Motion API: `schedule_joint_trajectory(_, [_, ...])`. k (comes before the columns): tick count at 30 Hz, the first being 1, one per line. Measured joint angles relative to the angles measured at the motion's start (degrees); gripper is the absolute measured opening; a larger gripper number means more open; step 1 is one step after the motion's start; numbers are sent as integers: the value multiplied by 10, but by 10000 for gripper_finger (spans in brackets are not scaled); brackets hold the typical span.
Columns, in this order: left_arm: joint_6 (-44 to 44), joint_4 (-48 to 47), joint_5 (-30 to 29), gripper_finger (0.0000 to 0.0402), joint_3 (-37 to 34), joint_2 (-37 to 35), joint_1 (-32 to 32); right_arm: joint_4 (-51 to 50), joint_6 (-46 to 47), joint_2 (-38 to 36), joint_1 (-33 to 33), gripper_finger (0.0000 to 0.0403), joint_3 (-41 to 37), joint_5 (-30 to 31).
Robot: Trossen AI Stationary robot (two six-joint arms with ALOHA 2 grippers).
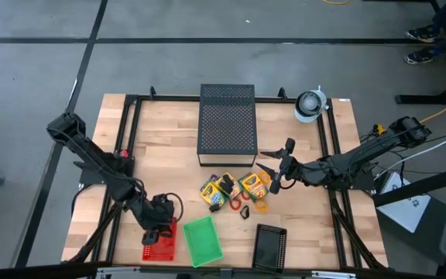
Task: Pick & Place Office Desk Supplies
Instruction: Put the black rubberband into the red bin
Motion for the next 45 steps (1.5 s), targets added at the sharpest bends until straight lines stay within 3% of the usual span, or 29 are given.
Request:
schedule_joint_trajectory(5, [-38,-21,-35,30,0,19,-12,0,0,0,0,196,0,0])
schedule_joint_trajectory(15, [-54,-50,-64,138,0,28,-12,0,0,0,0,196,0,0])
schedule_joint_trajectory(20, [-50,-60,-90,171,0,16,-12,0,-1,0,0,196,0,0])
schedule_joint_trajectory(29, [-28,-56,-104,172,0,-30,-12,0,-1,0,0,196,0,0])
schedule_joint_trajectory(34, [85,3,-197,166,0,-67,-1,0,-1,0,0,196,0,0])
schedule_joint_trajectory(38, [178,83,-254,164,1,-77,40,0,-2,0,0,196,0,0])
schedule_joint_trajectory(45, [232,126,-205,170,1,-30,165,0,-3,0,0,196,0,0])
